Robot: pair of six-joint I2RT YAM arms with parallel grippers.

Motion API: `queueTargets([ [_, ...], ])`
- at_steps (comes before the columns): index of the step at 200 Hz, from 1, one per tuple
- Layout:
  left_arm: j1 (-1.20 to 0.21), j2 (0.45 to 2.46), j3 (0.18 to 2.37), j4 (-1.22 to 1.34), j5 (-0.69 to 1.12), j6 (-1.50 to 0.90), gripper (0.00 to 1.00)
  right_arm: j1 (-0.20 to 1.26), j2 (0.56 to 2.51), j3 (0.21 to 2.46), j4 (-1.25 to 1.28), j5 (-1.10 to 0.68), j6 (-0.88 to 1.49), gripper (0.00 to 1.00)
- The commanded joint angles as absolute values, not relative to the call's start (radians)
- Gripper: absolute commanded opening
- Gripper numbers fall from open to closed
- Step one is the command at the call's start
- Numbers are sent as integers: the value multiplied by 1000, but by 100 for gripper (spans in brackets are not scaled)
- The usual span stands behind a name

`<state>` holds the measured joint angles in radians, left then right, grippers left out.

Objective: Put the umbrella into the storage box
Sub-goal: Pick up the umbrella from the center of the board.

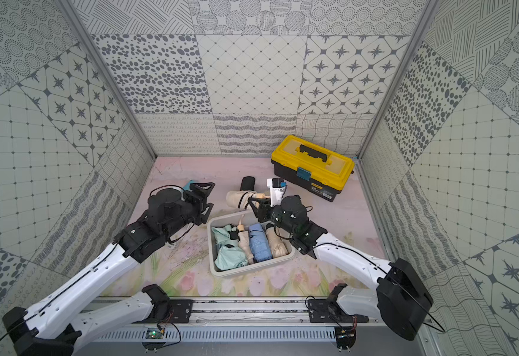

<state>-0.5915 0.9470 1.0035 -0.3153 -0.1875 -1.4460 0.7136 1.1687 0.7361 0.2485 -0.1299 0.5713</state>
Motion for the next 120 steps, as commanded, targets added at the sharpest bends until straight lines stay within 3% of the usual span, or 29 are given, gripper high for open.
queueTargets([
  [1, -594, 913, 1062, -516, -121, -569, 87, 669, 1052, 747, 77, -238, 505, 17],
  [31, -594, 933, 1108, -644, 182, -162, 87, 625, 966, 816, -123, -430, 356, 14],
  [76, -594, 962, 1169, -822, 543, 208, 89, 628, 976, 1006, -522, -665, 134, 15],
  [120, -594, 1049, 1214, -976, 782, 426, 95, 669, 1026, 1115, -590, -825, 100, 17],
])
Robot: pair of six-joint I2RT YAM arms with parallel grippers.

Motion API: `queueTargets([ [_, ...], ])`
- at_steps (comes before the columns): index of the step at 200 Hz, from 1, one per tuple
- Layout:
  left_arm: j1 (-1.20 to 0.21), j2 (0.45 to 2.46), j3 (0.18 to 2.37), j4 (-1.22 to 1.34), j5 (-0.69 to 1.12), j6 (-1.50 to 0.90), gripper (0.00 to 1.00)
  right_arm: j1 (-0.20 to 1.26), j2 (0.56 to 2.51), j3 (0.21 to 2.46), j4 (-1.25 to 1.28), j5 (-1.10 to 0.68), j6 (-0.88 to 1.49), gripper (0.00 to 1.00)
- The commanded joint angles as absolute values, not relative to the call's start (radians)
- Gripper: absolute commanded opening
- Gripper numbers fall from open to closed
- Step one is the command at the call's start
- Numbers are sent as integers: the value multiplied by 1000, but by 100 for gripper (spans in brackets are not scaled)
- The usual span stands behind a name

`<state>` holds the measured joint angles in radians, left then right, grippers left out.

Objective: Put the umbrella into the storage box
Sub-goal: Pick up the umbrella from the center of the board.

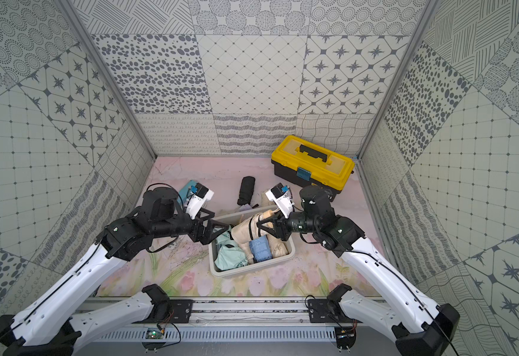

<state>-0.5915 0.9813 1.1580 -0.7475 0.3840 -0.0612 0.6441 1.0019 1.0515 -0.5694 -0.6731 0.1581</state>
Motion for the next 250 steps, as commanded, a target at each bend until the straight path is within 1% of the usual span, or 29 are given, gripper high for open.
queueTargets([
  [1, -594, 1052, 1216, -977, 789, 425, 95, 670, 1028, 1117, -591, -827, 102, 16],
  [21, -593, 1089, 1226, -990, 909, 424, 96, 693, 1059, 1154, -584, -857, 99, 16],
  [56, -593, 1138, 1231, -1038, 1013, 447, 96, 709, 1111, 1203, -564, -905, 85, 16],
  [108, -593, 1163, 1221, -1005, 1096, 456, 96, 712, 1190, 1287, -560, -916, 40, 16],
  [109, -592, 1163, 1221, -1004, 1096, 454, 82, 712, 1190, 1287, -560, -916, 40, 16],
  [110, -593, 1162, 1221, -1002, 1096, 453, 75, 711, 1190, 1287, -560, -916, 40, 16],
  [112, -593, 1161, 1220, -999, 1095, 451, 69, 712, 1191, 1287, -560, -916, 38, 16],
  [114, -593, 1161, 1219, -997, 1094, 449, 66, 711, 1192, 1288, -559, -915, 37, 16],
  [172, -592, 1181, 1215, -925, 1051, 398, 44, 712, 1184, 1285, -557, -906, 29, 16],
  [188, -591, 1178, 1209, -885, 1054, 368, 39, 712, 1170, 1282, -557, -885, 38, 18],
  [193, -592, 1178, 1206, -873, 1056, 353, 38, 713, 1165, 1281, -555, -871, 41, 20],
  [203, -592, 1174, 1196, -839, 1058, 324, 36, 713, 1151, 1277, -554, -834, 53, 29],
  [206, -592, 1171, 1192, -826, 1058, 313, 36, 713, 1145, 1275, -552, -819, 58, 33],
  [216, -592, 1164, 1175, -777, 1057, 273, 36, 712, 1124, 1270, -545, -764, 80, 52],
  [228, -592, 1150, 1148, -695, 1044, 205, 35, 712, 1087, 1255, -529, -703, 115, 69],
  [239, -592, 1136, 1114, -611, 1040, 141, 35, 712, 1043, 1229, -505, -665, 156, 77],
  [250, -592, 1119, 1075, -502, 1040, 59, 35, 712, 992, 1189, -470, -629, 207, 83],
])
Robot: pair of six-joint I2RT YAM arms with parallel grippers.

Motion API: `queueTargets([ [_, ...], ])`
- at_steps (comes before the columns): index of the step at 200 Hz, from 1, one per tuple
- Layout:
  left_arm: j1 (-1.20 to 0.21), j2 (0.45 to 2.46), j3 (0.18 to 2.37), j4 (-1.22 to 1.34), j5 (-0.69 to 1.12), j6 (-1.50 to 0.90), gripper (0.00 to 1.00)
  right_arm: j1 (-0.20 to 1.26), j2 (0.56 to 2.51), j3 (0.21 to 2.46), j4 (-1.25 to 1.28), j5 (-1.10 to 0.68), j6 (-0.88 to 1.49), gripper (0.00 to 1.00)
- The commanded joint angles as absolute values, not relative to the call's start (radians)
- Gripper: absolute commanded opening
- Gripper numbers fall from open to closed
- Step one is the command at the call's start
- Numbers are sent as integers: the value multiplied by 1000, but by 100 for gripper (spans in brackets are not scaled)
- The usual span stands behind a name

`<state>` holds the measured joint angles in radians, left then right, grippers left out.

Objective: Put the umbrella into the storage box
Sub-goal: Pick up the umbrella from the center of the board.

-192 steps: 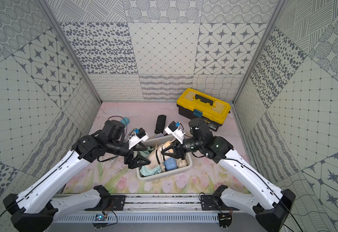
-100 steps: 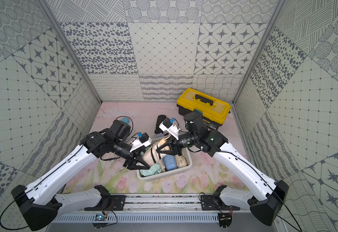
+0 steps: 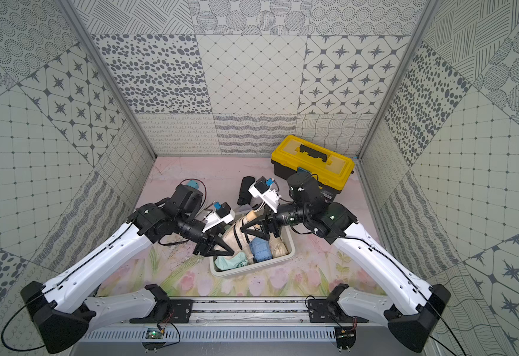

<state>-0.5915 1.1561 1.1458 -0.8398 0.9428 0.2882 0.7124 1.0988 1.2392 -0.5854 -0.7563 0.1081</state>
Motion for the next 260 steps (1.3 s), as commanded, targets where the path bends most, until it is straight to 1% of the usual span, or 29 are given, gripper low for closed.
queueTargets([
  [1, -591, 1118, 1070, -493, 1040, 52, 35, 712, 989, 1184, -467, -627, 211, 84],
  [16, -592, 1098, 1005, -312, 1029, -65, 35, 711, 912, 1104, -404, -575, 297, 86],
  [48, -592, 1084, 859, 83, 967, -339, 35, 719, 776, 862, -166, -451, 543, 86],
  [68, -592, 1098, 794, 282, 931, -474, 35, 760, 760, 767, -37, -392, 609, 85],
  [84, -592, 1109, 762, 380, 907, -541, 36, 794, 783, 723, 37, -356, 627, 84],
  [114, -592, 1124, 722, 506, 880, -626, 36, 833, 846, 686, 134, -286, 656, 81],
  [135, -592, 1127, 690, 595, 857, -675, 37, 849, 879, 686, 158, -214, 669, 78],
  [167, -591, 1127, 670, 626, 844, -695, 37, 851, 886, 675, 173, -132, 698, 77],
  [195, -593, 1130, 661, 652, 848, -708, 37, 850, 921, 687, 215, -136, 705, 76],
  [209, -592, 1134, 657, 670, 851, -719, 37, 850, 955, 699, 247, -155, 716, 74],
  [221, -592, 1136, 654, 686, 854, -729, 37, 850, 981, 705, 280, -167, 730, 71],
  [260, -592, 1130, 640, 694, 853, -735, 38, 850, 1041, 728, 358, -189, 755, 51],
])
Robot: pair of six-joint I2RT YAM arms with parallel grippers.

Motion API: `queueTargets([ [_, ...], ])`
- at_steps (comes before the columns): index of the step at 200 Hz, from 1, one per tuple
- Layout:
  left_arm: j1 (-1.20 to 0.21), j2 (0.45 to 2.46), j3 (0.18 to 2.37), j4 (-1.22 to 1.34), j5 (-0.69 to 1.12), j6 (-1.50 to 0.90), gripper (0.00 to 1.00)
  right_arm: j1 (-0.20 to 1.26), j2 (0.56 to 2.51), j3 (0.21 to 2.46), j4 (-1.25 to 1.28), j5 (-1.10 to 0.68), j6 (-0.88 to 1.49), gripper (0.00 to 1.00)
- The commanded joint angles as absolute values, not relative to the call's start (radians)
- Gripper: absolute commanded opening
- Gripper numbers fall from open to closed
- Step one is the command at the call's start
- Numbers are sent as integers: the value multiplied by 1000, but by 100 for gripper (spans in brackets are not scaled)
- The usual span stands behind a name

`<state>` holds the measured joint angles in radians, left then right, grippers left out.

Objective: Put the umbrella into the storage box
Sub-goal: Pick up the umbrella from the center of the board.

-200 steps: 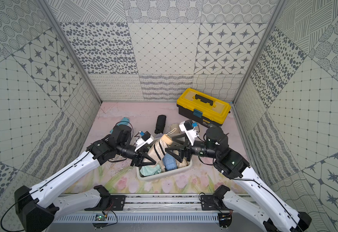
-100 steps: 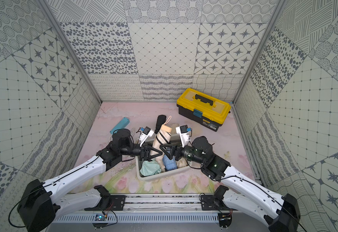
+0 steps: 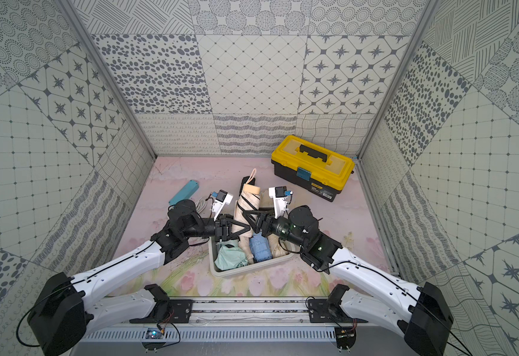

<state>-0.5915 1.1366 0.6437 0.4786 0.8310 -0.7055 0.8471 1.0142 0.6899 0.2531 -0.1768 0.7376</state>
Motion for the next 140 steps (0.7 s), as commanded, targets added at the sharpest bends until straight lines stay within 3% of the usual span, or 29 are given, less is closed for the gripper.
queueTargets([
  [1, -592, 1129, 640, 694, 854, -735, 38, 850, 1042, 729, 358, -189, 755, 51],
  [42, -592, 1109, 632, 648, 859, -724, 44, 851, 1071, 743, 382, -191, 772, 31],
  [54, -592, 1094, 629, 624, 852, -718, 52, 851, 1071, 741, 381, -182, 776, 28],
  [71, -592, 1061, 618, 580, 826, -706, 72, 851, 1059, 737, 366, -164, 778, 24],
  [94, -592, 984, 591, 491, 781, -684, 84, 850, 1014, 721, 303, -124, 775, 20],
  [124, -591, 823, 569, 257, 670, -645, 89, 850, 921, 712, 75, -76, 761, 16],
  [140, -594, 708, 588, 33, 505, -660, 89, 853, 890, 736, -122, -76, 727, 13],
])
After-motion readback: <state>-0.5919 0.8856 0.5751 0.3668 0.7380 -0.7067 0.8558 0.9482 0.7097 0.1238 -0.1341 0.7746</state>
